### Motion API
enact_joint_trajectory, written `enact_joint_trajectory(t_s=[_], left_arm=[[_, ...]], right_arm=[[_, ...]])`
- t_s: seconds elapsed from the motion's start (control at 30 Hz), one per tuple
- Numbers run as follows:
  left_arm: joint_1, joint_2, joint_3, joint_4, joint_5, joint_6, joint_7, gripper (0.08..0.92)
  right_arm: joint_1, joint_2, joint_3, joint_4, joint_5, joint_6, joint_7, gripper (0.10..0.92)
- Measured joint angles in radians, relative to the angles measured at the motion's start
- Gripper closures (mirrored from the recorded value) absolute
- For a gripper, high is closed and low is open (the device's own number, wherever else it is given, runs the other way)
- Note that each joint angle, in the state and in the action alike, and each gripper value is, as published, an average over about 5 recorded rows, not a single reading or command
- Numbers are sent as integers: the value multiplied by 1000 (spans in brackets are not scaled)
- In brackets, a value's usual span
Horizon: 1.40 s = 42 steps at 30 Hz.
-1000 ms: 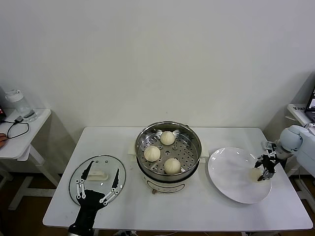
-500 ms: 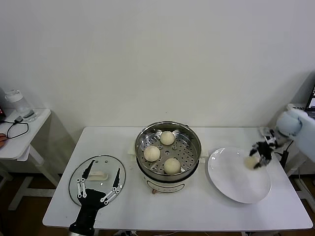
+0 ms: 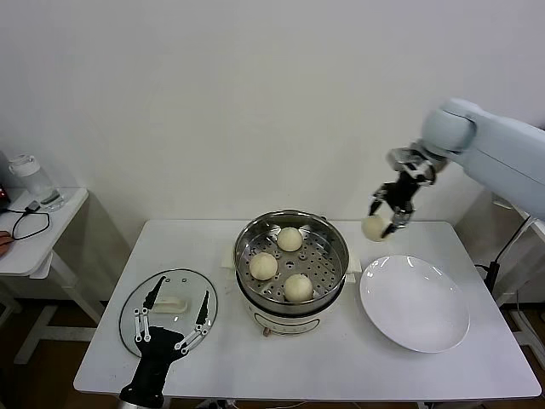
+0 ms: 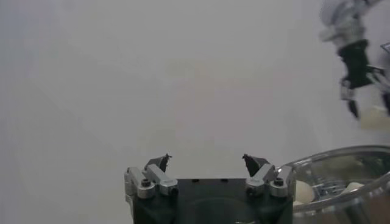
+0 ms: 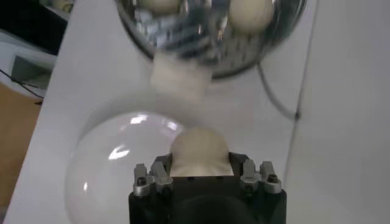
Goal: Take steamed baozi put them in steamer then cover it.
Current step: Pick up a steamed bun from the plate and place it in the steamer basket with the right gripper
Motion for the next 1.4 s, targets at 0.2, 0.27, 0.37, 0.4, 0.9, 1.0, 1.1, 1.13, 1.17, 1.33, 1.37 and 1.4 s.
enact_joint_trajectory(t_s=[0.2,0.27,0.37,0.4,0.9,1.0,1.1,1.13,1.17,1.33,1.37,1.4], left_arm=[[2,-1,-4,-4,-1,-1,-1,177],[2,-3,-5,-5,-1,-1,-1,177],[2,-6,-5,-5,-1,-1,-1,177],[3,-6,-6,-5,-1,-1,-1,177],[9,-11,-18,-7,-1,-6,-2,177],[10,-11,-21,-7,-1,-7,-2,177],[10,-11,-23,-7,-1,-8,-2,177],[10,-11,-23,-7,-1,-8,-2,177],[10,-12,-23,-7,-1,-8,-2,177],[10,-15,-26,-8,-1,-8,-4,177],[10,-15,-27,-8,-1,-8,-5,177],[11,-15,-28,-9,-1,-8,-5,177]], right_arm=[[38,91,-69,31,39,-22,14,364],[41,115,-83,35,42,-26,22,364],[39,144,-101,37,39,-29,35,364],[36,152,-105,37,36,-29,40,364],[-50,223,-128,6,-23,-35,94,360],[-68,225,-130,1,-37,-34,97,356],[-83,227,-130,-5,-49,-34,101,348],[-87,228,-130,-6,-52,-34,104,338],[-92,229,-129,-8,-55,-34,106,328],[-111,231,-120,-13,-66,-34,115,228],[-115,230,-117,-13,-66,-34,117,216],[-118,229,-114,-13,-67,-34,119,211]])
